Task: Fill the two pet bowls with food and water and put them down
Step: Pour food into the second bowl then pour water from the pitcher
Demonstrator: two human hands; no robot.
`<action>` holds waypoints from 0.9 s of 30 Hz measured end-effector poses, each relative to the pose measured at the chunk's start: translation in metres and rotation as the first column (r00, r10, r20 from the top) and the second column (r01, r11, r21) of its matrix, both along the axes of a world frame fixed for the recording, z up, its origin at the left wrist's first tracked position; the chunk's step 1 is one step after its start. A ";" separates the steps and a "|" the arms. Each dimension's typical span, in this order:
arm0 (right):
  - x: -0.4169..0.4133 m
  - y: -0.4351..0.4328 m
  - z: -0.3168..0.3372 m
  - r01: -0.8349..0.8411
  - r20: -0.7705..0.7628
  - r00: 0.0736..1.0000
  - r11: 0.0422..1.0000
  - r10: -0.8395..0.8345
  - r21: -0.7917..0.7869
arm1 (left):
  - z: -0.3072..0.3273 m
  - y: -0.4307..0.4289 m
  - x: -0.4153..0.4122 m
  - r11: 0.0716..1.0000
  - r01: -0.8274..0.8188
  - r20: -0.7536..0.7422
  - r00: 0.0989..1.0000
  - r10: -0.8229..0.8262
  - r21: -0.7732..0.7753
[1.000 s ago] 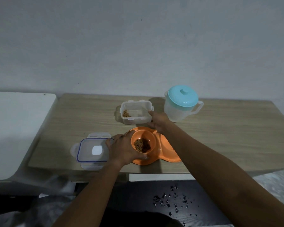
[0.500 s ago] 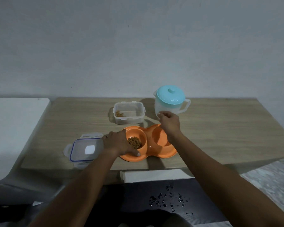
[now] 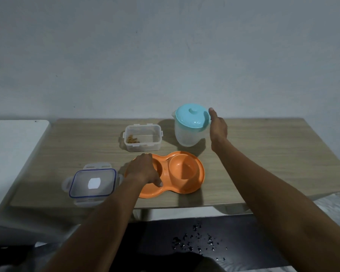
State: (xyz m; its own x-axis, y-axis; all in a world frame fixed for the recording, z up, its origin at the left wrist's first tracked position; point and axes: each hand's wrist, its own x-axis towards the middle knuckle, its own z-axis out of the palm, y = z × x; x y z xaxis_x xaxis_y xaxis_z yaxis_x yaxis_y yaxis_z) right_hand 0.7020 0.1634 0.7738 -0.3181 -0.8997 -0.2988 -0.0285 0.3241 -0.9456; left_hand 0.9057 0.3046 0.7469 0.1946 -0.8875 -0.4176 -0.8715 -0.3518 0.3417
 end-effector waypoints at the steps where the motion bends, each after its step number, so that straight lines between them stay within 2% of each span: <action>1: -0.004 -0.002 -0.002 -0.044 -0.012 0.999 0.999 0.044 -0.002 | 0.000 -0.001 -0.002 1.000 -0.014 -0.001 1.000 0.014 0.005; 5: -0.015 -0.007 -0.010 -0.145 -0.039 0.989 0.989 0.145 -0.001 | 0.002 -0.003 -0.007 0.998 -0.054 0.003 0.999 0.054 0.029; 10: -0.022 -0.003 -0.016 -0.129 0.108 0.986 0.992 0.127 0.010 | 0.005 -0.003 -0.013 0.995 -0.090 0.009 0.996 0.090 0.045; 15: -0.041 0.001 -0.008 -0.145 0.086 0.985 0.988 0.149 -0.051 | 0.009 -0.002 -0.015 0.994 -0.095 0.013 0.995 0.094 0.047; 21: -0.060 0.011 0.022 -0.292 -0.068 0.956 0.946 0.285 -0.138 | 0.007 0.000 -0.015 0.995 -0.076 0.025 0.997 0.074 0.059; 27: -0.063 0.028 0.043 -0.411 -0.244 0.895 0.903 0.374 -0.125 | 0.010 -0.001 -0.014 0.997 -0.060 0.026 0.998 0.059 0.049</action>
